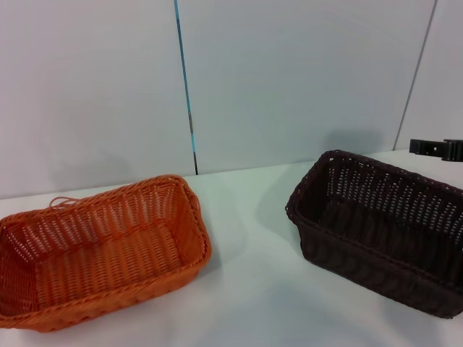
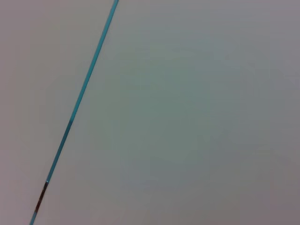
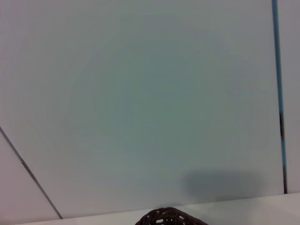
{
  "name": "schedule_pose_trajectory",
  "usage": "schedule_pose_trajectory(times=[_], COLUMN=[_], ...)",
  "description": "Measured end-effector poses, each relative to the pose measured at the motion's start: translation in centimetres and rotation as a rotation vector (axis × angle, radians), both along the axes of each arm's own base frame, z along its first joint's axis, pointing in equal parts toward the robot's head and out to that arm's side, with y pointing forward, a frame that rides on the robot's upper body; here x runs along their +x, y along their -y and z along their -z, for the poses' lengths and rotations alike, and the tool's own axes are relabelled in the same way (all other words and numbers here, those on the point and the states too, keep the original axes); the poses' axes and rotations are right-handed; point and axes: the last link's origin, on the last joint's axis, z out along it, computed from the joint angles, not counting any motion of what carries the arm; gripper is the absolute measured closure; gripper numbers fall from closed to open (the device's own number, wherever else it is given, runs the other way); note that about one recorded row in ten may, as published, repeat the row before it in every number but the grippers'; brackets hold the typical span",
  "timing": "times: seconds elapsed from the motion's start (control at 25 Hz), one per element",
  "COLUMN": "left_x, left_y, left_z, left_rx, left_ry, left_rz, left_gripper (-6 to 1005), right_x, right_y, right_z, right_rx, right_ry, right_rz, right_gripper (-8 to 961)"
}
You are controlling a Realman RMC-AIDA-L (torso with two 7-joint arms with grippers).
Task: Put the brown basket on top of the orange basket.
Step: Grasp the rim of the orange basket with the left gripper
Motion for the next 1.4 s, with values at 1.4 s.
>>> schedule_pose_trajectory(times=[1.4], left_x=[1.5], left_y=[-1.3], left_z=[-2.9], left_rx=[-0.205], left_ry=[-0.156], left_rz=[-0.149], left_gripper=[196], right_x=[0.3], right_y=[-0.3], right_z=[0.3], right_rx=[-0.005], right_ry=[0.0], right_rz=[0.004], right_gripper=[160])
